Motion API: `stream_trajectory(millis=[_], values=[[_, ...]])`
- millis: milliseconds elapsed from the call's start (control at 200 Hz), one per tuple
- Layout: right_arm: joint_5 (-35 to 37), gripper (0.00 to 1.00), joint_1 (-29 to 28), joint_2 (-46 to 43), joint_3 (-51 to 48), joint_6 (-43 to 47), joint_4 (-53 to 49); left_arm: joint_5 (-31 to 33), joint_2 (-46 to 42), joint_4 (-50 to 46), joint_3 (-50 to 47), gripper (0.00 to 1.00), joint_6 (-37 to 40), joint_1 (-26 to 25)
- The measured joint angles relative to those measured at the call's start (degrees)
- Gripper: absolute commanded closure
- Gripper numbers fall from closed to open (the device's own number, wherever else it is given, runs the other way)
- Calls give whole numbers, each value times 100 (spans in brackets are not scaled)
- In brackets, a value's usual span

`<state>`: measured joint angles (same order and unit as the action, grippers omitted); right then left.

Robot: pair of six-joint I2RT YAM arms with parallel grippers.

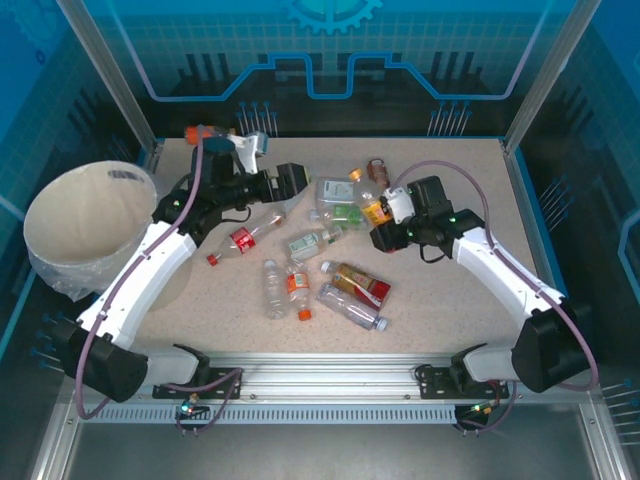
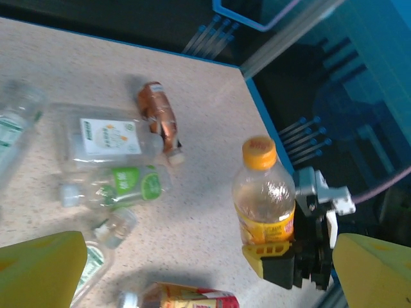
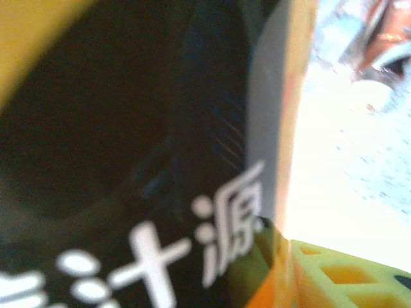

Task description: Put the plastic bottles in the bin

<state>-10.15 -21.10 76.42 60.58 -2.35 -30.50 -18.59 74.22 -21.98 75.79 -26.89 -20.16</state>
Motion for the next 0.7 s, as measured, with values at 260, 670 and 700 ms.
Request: stream_trajectory(millis=[260, 670, 700], values=[[-1248, 52, -105, -129, -2, -979, 643, -979, 0, 734, -184, 1, -2, -103], [-2900, 52, -380, -216, 254, -1530, 1261, -2400, 457, 1869, -374, 1, -160, -299], [-2973, 52, -400, -216, 299, -1550, 1274, -2437, 496, 1895, -374, 1, -168, -315]])
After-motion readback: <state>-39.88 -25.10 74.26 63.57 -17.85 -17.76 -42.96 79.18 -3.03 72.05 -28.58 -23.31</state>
